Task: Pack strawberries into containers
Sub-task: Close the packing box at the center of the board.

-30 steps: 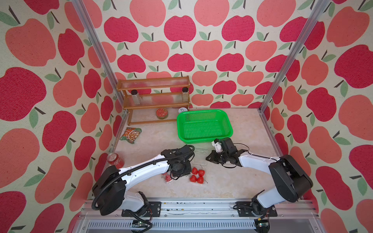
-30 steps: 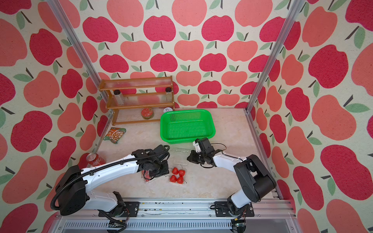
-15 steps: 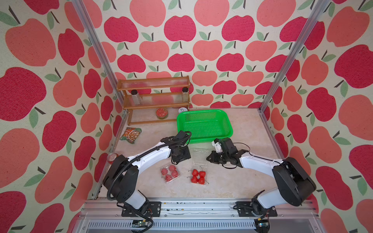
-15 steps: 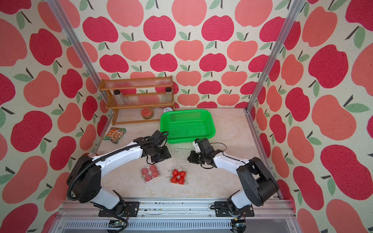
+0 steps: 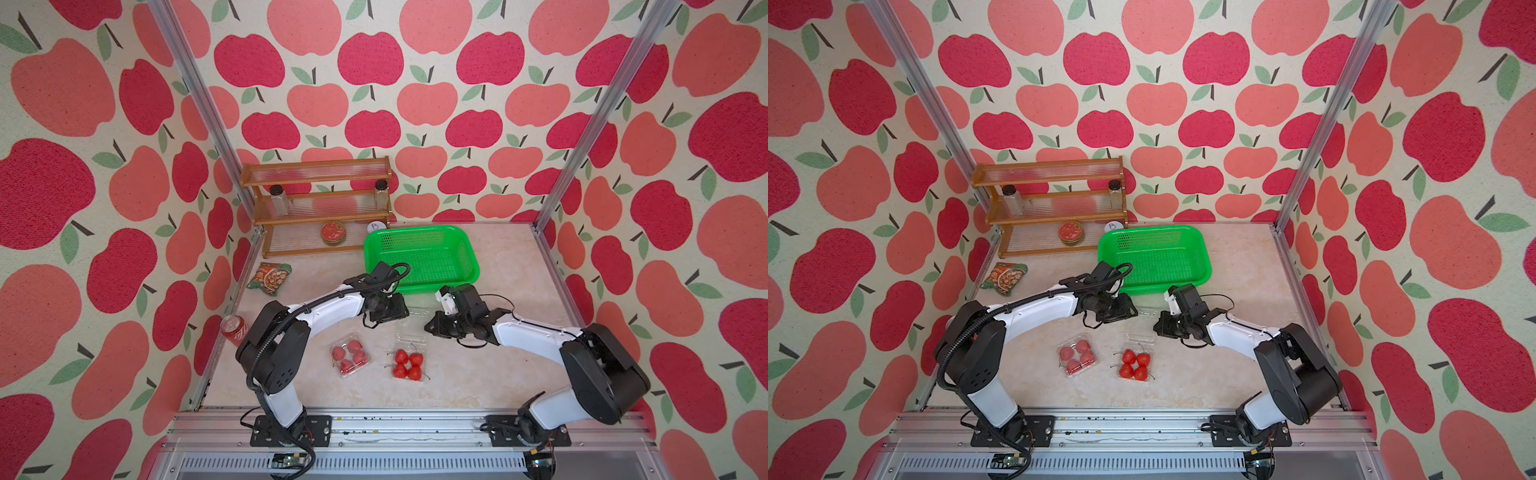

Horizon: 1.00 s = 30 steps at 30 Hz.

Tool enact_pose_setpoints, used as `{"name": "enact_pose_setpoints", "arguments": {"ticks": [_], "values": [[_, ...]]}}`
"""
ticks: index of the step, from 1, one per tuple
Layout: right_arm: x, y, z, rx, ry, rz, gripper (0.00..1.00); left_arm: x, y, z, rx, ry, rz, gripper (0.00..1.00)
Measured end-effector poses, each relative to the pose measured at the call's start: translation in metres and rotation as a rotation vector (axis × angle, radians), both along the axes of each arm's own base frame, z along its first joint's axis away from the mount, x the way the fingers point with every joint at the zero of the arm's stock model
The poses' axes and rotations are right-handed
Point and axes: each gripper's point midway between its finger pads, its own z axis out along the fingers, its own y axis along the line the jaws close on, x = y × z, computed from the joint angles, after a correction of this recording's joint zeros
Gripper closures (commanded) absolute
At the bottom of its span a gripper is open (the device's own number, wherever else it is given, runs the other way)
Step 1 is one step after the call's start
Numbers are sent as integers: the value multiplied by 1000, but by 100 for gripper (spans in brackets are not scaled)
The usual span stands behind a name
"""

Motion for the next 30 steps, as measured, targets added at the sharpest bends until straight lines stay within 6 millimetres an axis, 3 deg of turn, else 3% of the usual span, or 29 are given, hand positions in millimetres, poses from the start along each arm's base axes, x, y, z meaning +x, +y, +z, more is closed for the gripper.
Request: {"name": "enact_pose_setpoints", "arguments": {"ticks": [8, 24, 30], "values": [[-1, -1, -6, -11, 16, 0, 95, 5, -8, -1, -37, -13, -30, 61], [-2, -1, -7, -13, 23, 2, 95, 5, -5, -22, -34, 12, -28, 59], [-2, -1, -7, -12, 23, 2, 95, 6, -4, -22, -39, 10, -29, 58]]}}
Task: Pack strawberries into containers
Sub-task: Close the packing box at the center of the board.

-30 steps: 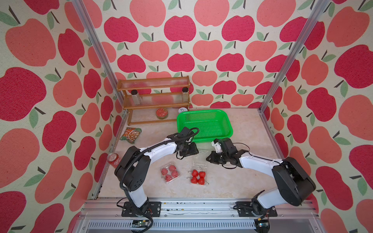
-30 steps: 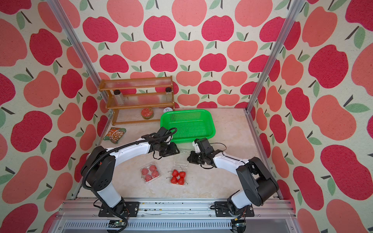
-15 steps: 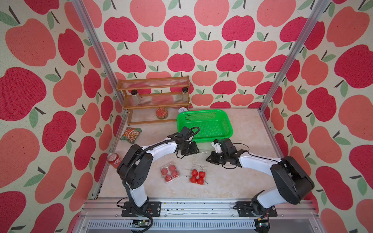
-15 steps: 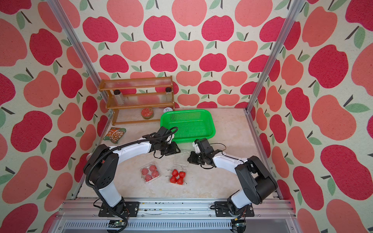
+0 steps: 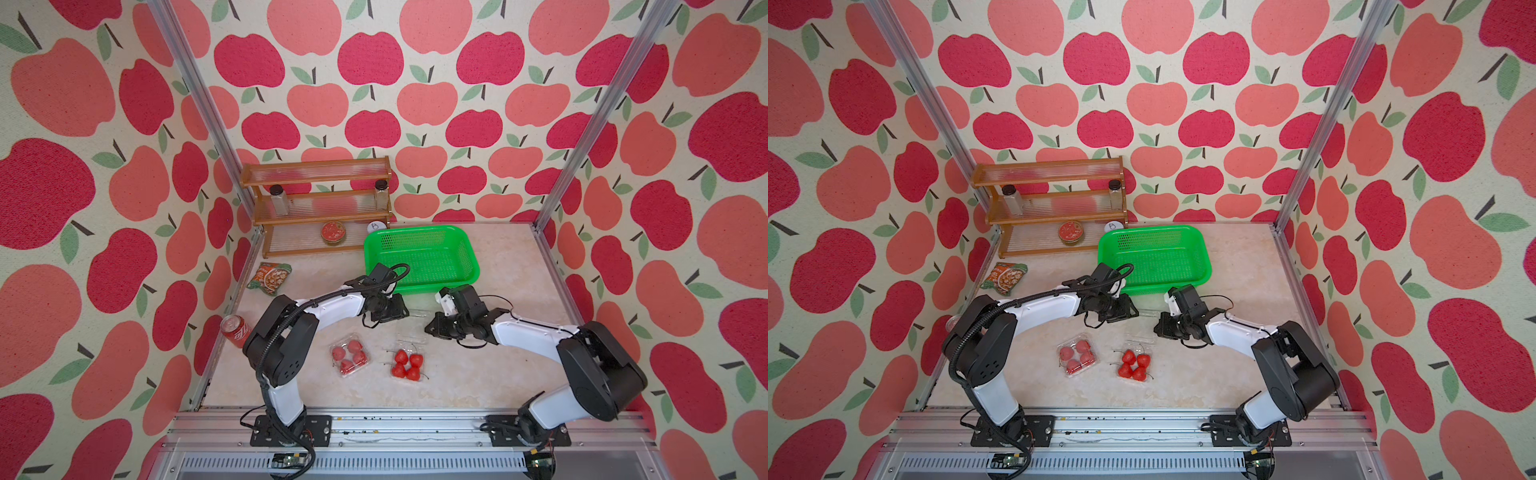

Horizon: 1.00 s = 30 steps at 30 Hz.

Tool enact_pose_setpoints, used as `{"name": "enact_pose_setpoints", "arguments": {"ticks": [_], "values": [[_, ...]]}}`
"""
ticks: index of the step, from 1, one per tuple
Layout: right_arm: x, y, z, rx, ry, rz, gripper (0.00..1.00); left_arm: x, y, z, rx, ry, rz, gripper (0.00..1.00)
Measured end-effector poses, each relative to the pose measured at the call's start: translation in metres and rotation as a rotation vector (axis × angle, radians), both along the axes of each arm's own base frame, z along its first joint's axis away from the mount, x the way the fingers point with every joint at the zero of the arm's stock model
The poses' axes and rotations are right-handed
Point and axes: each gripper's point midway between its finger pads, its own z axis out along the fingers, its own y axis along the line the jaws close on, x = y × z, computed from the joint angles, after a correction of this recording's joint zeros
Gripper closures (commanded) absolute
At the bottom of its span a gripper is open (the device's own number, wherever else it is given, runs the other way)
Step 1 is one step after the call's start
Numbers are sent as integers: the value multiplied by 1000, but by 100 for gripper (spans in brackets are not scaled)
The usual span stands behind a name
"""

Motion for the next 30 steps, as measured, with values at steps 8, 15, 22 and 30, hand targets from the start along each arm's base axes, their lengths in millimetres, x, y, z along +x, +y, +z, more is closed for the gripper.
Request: {"name": "enact_pose_setpoints", "arguments": {"ticks": [8, 15, 22, 30], "values": [[-1, 1, 0, 5, 3, 4, 95, -2, 2, 1, 2, -1, -2, 57], [0, 3, 2, 16, -2, 9, 95, -6, 6, 9, 1, -21, -14, 56], [-1, 3, 3, 19, 0, 11, 95, -9, 10, 5, 8, -14, -11, 55], [-1, 3, 3, 21, 1, 13, 95, -5, -2, 5, -46, -29, -33, 55]]}}
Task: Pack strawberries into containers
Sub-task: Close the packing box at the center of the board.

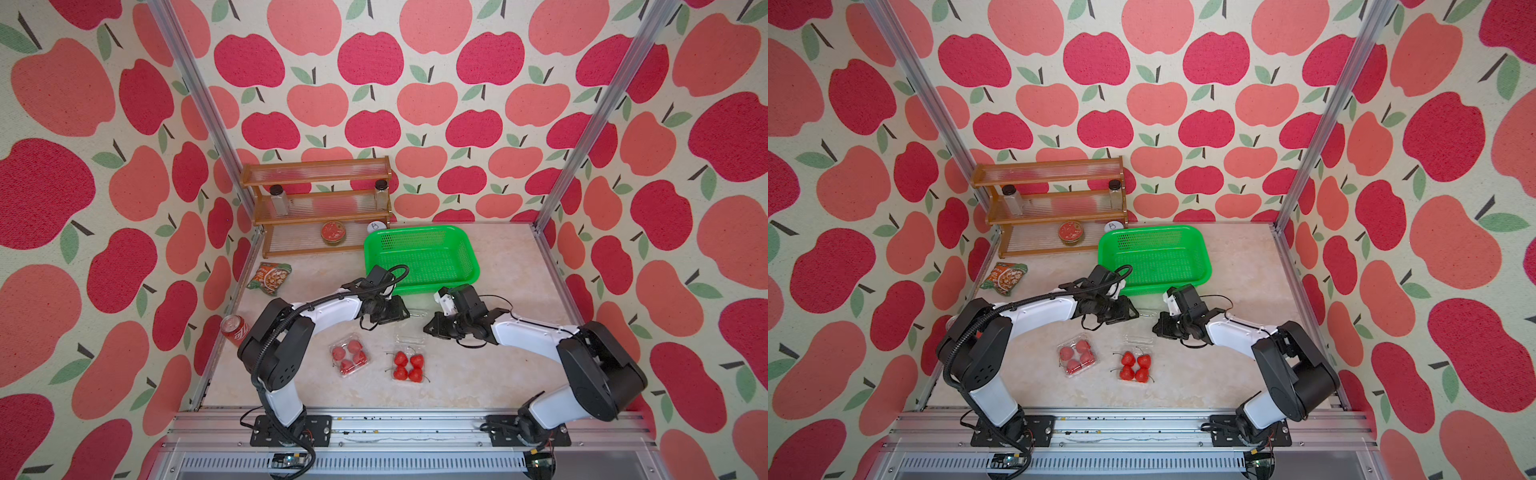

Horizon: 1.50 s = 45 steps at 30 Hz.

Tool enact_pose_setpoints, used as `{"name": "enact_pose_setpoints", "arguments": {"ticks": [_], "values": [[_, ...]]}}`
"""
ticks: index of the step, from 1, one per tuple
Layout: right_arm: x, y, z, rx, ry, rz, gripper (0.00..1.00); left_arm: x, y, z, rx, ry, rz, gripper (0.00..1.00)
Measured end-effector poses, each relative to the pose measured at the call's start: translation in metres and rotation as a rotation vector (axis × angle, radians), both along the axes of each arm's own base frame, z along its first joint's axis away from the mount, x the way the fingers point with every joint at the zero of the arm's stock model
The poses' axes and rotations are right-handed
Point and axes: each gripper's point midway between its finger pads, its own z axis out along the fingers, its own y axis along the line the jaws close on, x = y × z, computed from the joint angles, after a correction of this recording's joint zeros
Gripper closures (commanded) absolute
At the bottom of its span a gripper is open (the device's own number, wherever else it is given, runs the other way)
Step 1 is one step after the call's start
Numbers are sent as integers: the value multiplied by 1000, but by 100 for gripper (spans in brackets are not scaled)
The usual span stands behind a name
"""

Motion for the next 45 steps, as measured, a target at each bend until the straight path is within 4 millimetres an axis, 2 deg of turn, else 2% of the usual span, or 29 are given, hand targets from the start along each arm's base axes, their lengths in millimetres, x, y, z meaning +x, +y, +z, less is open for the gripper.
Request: {"name": "enact_pose_setpoints", "arguments": {"ticks": [5, 11, 16, 22, 28, 45], "values": [[0, 0, 0, -1, 0, 0, 94, 2, -8, 0, -35, -5, -18, 55], [0, 0, 0, 0, 0, 0, 84, -2, -15, 0, -88, -9, -46, 55], [1, 0, 1, 0, -7, 6, 53, -6, -21, 3, -127, -8, -74, 56], [2, 1, 2, 1, -19, 13, 42, -8, -24, 4, -142, -11, -88, 56], [3, 2, 9, 15, -36, 15, 40, -10, -24, 4, -148, -12, -92, 56], [2, 19, 41, 141, -98, 83, 40, -10, -22, 21, -163, -48, -102, 55]]}}
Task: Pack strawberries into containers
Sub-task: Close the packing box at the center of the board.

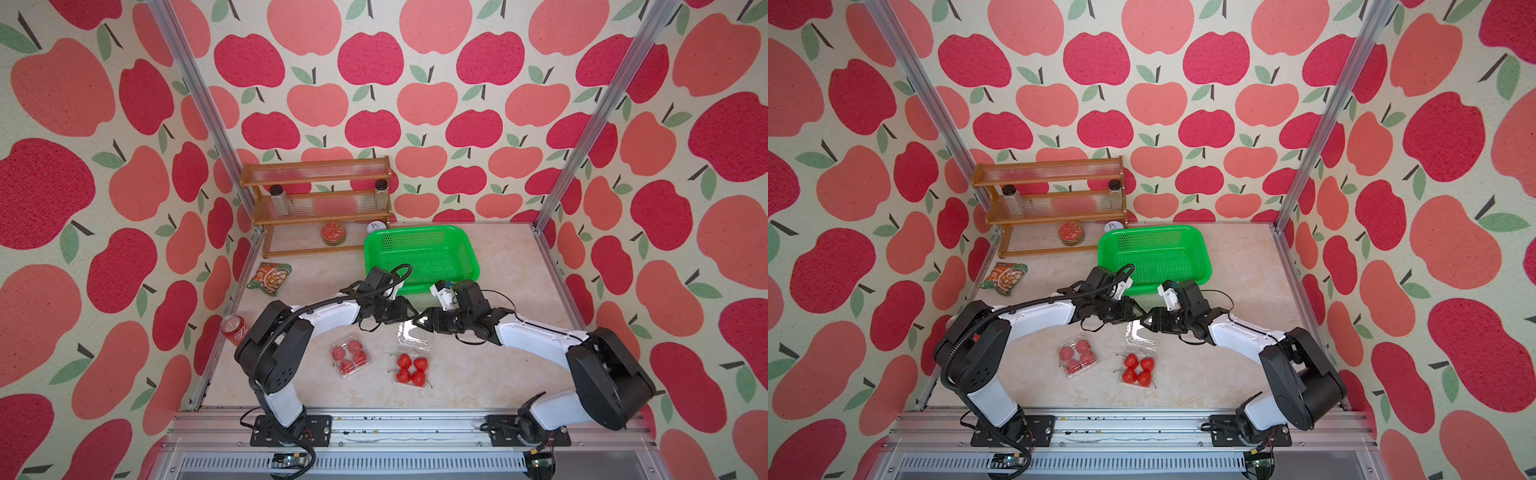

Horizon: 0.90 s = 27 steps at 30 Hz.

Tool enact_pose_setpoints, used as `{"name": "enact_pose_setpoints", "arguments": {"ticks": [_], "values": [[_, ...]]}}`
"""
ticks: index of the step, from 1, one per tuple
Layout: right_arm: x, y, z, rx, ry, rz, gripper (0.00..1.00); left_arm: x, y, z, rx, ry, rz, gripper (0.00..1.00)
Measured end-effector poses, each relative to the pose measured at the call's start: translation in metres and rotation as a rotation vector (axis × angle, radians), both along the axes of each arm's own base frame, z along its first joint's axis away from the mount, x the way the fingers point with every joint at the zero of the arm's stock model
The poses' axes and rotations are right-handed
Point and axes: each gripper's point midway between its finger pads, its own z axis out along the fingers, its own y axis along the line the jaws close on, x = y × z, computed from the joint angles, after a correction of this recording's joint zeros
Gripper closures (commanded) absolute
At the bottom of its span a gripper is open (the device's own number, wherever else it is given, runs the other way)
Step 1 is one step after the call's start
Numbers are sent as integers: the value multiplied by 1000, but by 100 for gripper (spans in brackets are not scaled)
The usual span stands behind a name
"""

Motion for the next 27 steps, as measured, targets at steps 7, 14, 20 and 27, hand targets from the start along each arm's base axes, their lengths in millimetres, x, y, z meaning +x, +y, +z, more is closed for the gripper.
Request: {"name": "enact_pose_setpoints", "arguments": {"ticks": [7, 14, 20, 27], "values": [[0, 0, 12, 20, -35, 5, 41, 4, 1, 13, -17, -22, 6, 52], [1, 0, 9, 11, -35, 7, 41, 6, -1, 21, -23, -20, 3, 47], [1, -1, -3, -11, -7, 6, 41, 20, -9, 27, -45, -20, -5, 44], [2, 0, -10, -18, 3, 6, 42, 32, -16, 21, -53, 5, -22, 44]]}}
